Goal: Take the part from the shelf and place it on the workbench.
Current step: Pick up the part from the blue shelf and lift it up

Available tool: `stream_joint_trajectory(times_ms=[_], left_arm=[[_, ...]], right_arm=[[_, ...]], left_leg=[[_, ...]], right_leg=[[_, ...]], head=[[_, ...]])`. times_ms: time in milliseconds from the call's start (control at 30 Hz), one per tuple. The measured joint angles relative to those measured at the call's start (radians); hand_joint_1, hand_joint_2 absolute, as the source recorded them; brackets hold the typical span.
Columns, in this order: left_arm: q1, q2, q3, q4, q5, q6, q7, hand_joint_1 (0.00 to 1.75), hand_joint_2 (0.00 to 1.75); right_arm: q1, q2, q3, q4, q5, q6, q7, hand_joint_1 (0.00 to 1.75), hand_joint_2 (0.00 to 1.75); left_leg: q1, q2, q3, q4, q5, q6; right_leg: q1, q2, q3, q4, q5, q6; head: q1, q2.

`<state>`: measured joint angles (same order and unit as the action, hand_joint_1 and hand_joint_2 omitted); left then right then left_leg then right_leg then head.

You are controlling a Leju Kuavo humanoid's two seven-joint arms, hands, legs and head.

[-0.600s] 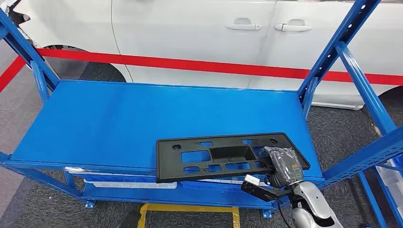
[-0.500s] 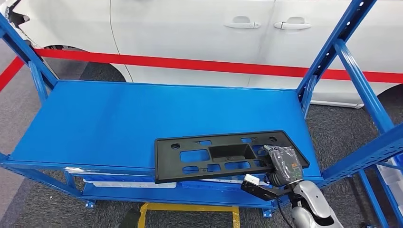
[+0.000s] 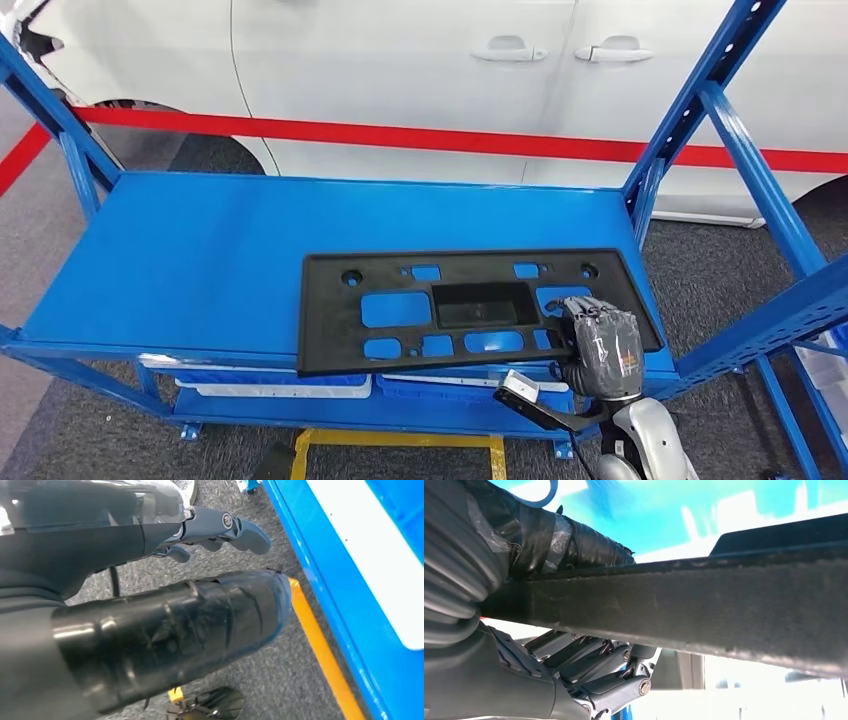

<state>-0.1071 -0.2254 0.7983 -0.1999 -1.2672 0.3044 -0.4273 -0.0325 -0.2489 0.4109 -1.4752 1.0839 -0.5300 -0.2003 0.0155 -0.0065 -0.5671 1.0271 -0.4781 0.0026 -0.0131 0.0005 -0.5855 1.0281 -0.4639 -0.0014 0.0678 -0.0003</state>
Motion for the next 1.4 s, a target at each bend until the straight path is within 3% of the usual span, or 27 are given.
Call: stream_joint_trajectory(times_ms=[67, 133, 233, 267, 300, 333, 400, 467, 533, 600, 667, 767, 800, 833, 867, 900, 967, 1000, 1133, 1200, 1267, 1300, 1333, 1367, 1400], left_arm=[[0.006, 0.000, 0.001, 0.000, 0.007, 0.002, -0.006, 0.00, 0.00], [0.010, 0.000, 0.002, 0.000, 0.011, 0.004, -0.010, 0.00, 0.00], [0.011, 0.000, 0.002, 0.000, 0.012, 0.004, -0.014, 0.00, 0.00], [0.012, 0.000, 0.002, 0.000, 0.013, 0.003, -0.015, 0.00, 0.00], [0.012, 0.000, 0.002, 0.000, 0.013, 0.003, -0.015, 0.00, 0.00], [0.012, 0.000, 0.002, 0.000, 0.014, 0.002, -0.015, 0.00, 0.00], [0.012, 0.000, 0.002, 0.000, 0.016, -0.002, -0.017, 0.00, 0.00], [0.012, -0.001, 0.002, 0.000, 0.018, -0.004, -0.018, 0.00, 0.00], [0.012, -0.002, 0.002, 0.000, 0.018, -0.006, -0.019, 0.00, 0.00], [0.013, -0.002, 0.002, 0.000, 0.018, -0.010, -0.019, 0.00, 0.00], [0.013, -0.001, 0.002, 0.000, 0.019, -0.015, -0.021, 0.00, 0.00], [0.016, 0.000, 0.002, 0.000, 0.022, -0.027, -0.031, 0.00, 1.31], [0.018, 0.000, 0.003, 0.000, 0.024, -0.033, -0.036, 0.00, 1.75], [0.020, 0.001, 0.003, 0.000, 0.026, -0.041, -0.042, 0.00, 1.75], [0.021, 0.002, 0.003, 0.000, 0.027, -0.048, -0.048, 0.00, 1.75], [0.021, 0.004, 0.003, 0.000, 0.028, -0.055, -0.053, 0.00, 1.75], [0.020, 0.006, 0.003, 0.000, 0.028, -0.066, -0.058, 0.00, 1.75], [0.020, 0.007, 0.003, 0.000, 0.029, -0.070, -0.058, 0.00, 1.75], [0.025, 0.007, 0.006, 0.000, 0.030, -0.048, -0.030, 0.00, 1.75], [0.025, 0.006, 0.007, 0.000, 0.027, -0.032, -0.015, 0.00, 1.75], [0.025, 0.006, 0.007, 0.000, 0.024, -0.024, -0.009, 0.00, 1.75], [0.025, 0.006, 0.007, 0.000, 0.023, -0.018, -0.004, 0.00, 1.75], [0.026, 0.006, 0.007, 0.000, 0.022, -0.009, 0.001, 0.00, 1.75], [0.026, 0.005, 0.007, 0.000, 0.021, 0.002, 0.007, 0.00, 1.75], [0.026, 0.005, 0.007, 0.000, 0.020, 0.013, 0.013, 0.00, 1.75]], right_arm=[[0.031, 0.032, 0.010, -0.069, 0.069, -0.064, 0.019, 1.75, 1.75], [0.057, 0.061, 0.031, -0.126, 0.125, -0.110, 0.034, 1.75, 1.75], [0.073, 0.094, 0.074, -0.180, 0.184, -0.150, 0.055, 1.75, 1.75], [0.075, 0.104, 0.090, -0.189, 0.197, -0.155, 0.062, 1.75, 1.75], [0.076, 0.113, 0.104, -0.193, 0.208, -0.156, 0.068, 1.75, 1.75], [0.077, 0.120, 0.117, -0.196, 0.218, -0.156, 0.073, 1.75, 1.75], [0.074, 0.132, 0.141, -0.201, 0.233, -0.156, 0.079, 1.75, 1.75], [0.070, 0.141, 0.162, -0.205, 0.240, -0.156, 0.081, 1.75, 1.75], [0.068, 0.150, 0.176, -0.209, 0.242, -0.156, 0.081, 1.75, 1.75], [0.066, 0.157, 0.186, -0.211, 0.244, -0.156, 0.083, 1.75, 1.75], [0.062, 0.164, 0.198, -0.211, 0.244, -0.156, 0.084, 1.75, 1.75], [0.056, 0.171, 0.217, -0.210, 0.244, -0.156, 0.085, 1.75, 1.75], [0.056, 0.172, 0.222, -0.209, 0.243, -0.156, 0.086, 1.75, 1.75], [0.055, 0.172, 0.227, -0.208, 0.241, -0.156, 0.089, 1.75, 1.75], [0.054, 0.172, 0.231, -0.207, 0.237, -0.156, 0.092, 1.75, 1.75], [0.051, 0.172, 0.236, -0.206, 0.233, -0.156, 0.095, 1.75, 1.75], [0.043, 0.173, 0.243, -0.203, 0.223, -0.156, 0.099, 1.75, 1.75], [0.040, 0.173, 0.245, -0.201, 0.218, -0.156, 0.102, 1.75, 1.75], [0.033, 0.173, 0.249, -0.192, 0.196, -0.156, 0.113, 1.75, 1.75], [0.032, 0.173, 0.249, -0.188, 0.191, -0.156, 0.115, 1.75, 1.75], [0.031, 0.172, 0.249, -0.183, 0.189, -0.156, 0.115, 1.75, 1.75], [0.032, 0.172, 0.249, -0.179, 0.187, -0.156, 0.116, 1.75, 1.75], [0.033, 0.172, 0.249, -0.176, 0.185, -0.156, 0.118, 1.75, 1.75], [0.033, 0.172, 0.249, -0.173, 0.183, -0.156, 0.120, 1.75, 1.75], [0.034, 0.172, 0.249, -0.171, 0.180, -0.156, 0.123, 1.75, 1.75]], left_leg=[[-0.002, -0.001, -0.001, -0.002, 0.001, 0.012], [0.001, 0.000, 0.001, -0.010, 0.007, 0.026], [0.001, 0.002, 0.001, -0.013, 0.009, 0.037], [0.000, 0.003, 0.001, -0.012, 0.009, 0.038], [-0.002, 0.003, 0.001, -0.012, 0.008, 0.039], [-0.003, 0.002, 0.002, -0.011, 0.008, 0.039], [-0.005, 0.000, 0.005, -0.010, 0.006, 0.037], [-0.009, -0.001, 0.006, -0.009, 0.004, 0.032], [-0.010, 0.000, 0.005, -0.011, 0.003, 0.023], [-0.011, 0.000, 0.007, -0.010, 0.000, 0.012], [-0.011, 0.001, -0.013, 0.037, -0.035, 0.003], [-0.007, 0.001, -0.100, 0.223, -0.126, -0.008], [-0.006, 0.001, -0.120, 0.263, -0.133, -0.010], [-0.005, 0.001, -0.121, 0.262, -0.119, -0.011], [-0.004, 0.001, -0.103, 0.221, -0.087, -0.011], [-0.004, 0.001, -0.070, 0.152, -0.046, -0.008], [-0.006, 0.001, -0.012, 0.028, 0.001, -0.002], [-0.008, 0.000, 0.001, -0.002, 0.008, 0.002], [-0.004, 0.000, 0.004, -0.019, 0.012, 0.022], [0.000, 0.001, 0.006, -0.024, 0.016, 0.033], [-0.001, 0.002, 0.005, -0.024, 0.015, 0.036], [-0.001, 0.002, 0.005, -0.023, 0.015, 0.037], [-0.001, 0.002, 0.005, -0.022, 0.014, 0.037], [-0.001, 0.001, 0.006, -0.020, 0.013, 0.037], [-0.001, 0.001, 0.008, -0.019, 0.011, 0.035]], right_leg=[[0.000, 0.001, -0.003, 0.001, 0.000, 0.009], [-0.003, 0.000, -0.014, 0.024, -0.021, 0.016], [-0.004, 0.000, -0.090, 0.194, -0.111, 0.023], [-0.004, 0.000, -0.119, 0.254, -0.132, 0.024], [-0.004, 0.000, -0.132, 0.283, -0.134, 0.023], [-0.004, 0.000, -0.127, 0.271, -0.116, 0.020], [0.000, 0.000, -0.065, 0.146, -0.050, 0.008], [0.007, -0.001, -0.008, 0.030, -0.012, -0.004], [0.013, -0.001, 0.004, 0.003, -0.011, -0.009], [0.009, -0.001, 0.008, -0.008, -0.007, -0.016], [0.002, -0.003, 0.016, -0.020, 0.000, -0.026], [0.002, -0.005, 0.017, -0.022, 0.001, -0.032], [0.003, -0.005, 0.017, -0.021, 0.000, -0.032], [0.003, -0.004, 0.017, -0.020, -0.001, -0.032], [0.003, -0.003, 0.018, -0.019, -0.002, -0.032], [0.003, -0.002, 0.019, -0.017, -0.004, -0.030], [0.006, 0.000, 0.019, -0.010, -0.009, -0.023], [0.008, 0.000, 0.017, -0.007, -0.010, -0.018], [0.009, 0.000, 0.008, 0.008, -0.022, -0.001], [0.006, 0.000, -0.027, 0.087, -0.073, 0.008], [0.004, 0.000, -0.090, 0.223, -0.135, 0.014], [0.002, 0.000, -0.115, 0.273, -0.149, 0.017], [0.000, 0.000, -0.125, 0.292, -0.145, 0.018], [-0.001, 0.000, -0.115, 0.268, -0.120, 0.018], [-0.002, 0.000, -0.087, 0.209, -0.083, 0.016]], head=[[0.000, 0.000], [0.001, 0.000], [0.001, 0.000], [0.001, 0.000], [0.001, 0.000], [0.001, 0.000], [0.001, 0.000], [0.001, 0.000], [0.000, 0.000], [0.000, 0.000], [-0.001, 0.000], [-0.002, 0.000], [-0.002, 0.000], [-0.002, 0.000], [-0.002, 0.000], [-0.002, 0.000], [-0.001, 0.000], [-0.001, 0.000], [-0.001, 0.000], [-0.001, 0.000], [-0.001, 0.000], [-0.001, 0.000], [-0.001, 0.000], [0.000, 0.000], [0.000, 0.000]])
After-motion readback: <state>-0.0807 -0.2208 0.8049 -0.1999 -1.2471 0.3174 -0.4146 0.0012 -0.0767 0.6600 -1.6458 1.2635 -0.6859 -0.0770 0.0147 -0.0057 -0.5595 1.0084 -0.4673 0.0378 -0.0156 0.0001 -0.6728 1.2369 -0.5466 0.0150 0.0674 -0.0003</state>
